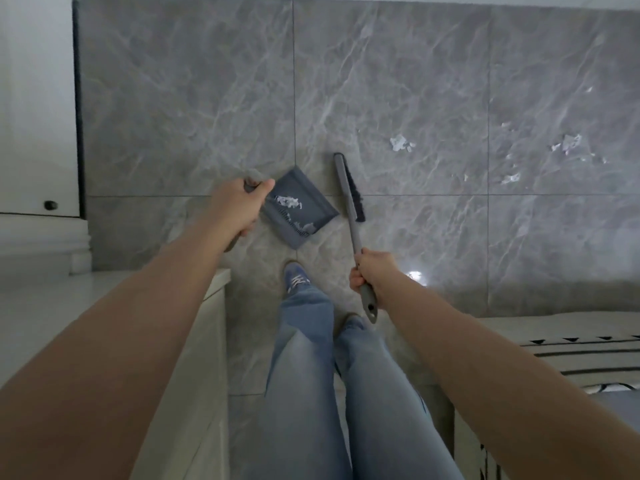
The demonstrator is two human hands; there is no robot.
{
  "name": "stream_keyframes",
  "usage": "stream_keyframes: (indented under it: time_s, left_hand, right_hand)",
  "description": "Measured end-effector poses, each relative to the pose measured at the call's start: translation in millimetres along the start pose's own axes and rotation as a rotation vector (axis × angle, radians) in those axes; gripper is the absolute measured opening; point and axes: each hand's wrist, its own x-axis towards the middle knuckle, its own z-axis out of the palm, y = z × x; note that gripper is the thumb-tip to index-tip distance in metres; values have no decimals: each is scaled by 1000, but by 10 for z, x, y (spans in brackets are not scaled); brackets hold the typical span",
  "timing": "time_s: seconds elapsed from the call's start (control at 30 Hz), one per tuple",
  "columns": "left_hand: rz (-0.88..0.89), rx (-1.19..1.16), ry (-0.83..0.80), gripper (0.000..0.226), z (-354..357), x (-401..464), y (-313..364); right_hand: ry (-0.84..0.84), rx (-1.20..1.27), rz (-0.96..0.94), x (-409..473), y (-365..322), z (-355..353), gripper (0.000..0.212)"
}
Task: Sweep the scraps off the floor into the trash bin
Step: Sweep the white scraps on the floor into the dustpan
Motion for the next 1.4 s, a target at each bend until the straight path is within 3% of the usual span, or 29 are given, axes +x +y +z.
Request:
stream_keyframes:
  time_s: [0.1, 0.27, 0.5, 0.67, 0.87, 1.07, 1.23, 1.4]
  left_hand:
    - [14, 16, -48, 40, -102, 151, 137]
    - [1, 51, -74, 40, -443, 337, 282]
    - [63, 124, -60, 35, -640, 658, 479]
    - [141, 195, -60, 37, -597, 893, 640]
    - [171, 269, -25, 36, -494, 1033, 1080]
    - [204, 410, -66, 48, -353, 1126, 1501]
    - [232, 480, -86, 45, -220, 1278, 1884]
    - [240, 488, -103, 41, -106, 1400, 2152]
  right_hand:
    - [-12, -26, -26, -128, -33, 11, 31]
    - [-38, 66, -37, -411, -119, -238, 39]
    - [114, -30, -241, -90, -1009, -241, 31]
    - [140, -165, -257, 478, -1800, -19, 17]
    - [52, -431, -176, 447, -1469, 241, 18]
    - [-41, -206, -140, -157, -1103, -196, 18]
    - [92, -183, -246, -46, -1475, -829, 38]
    - [242, -63, -257, 269, -2182, -1291, 32]
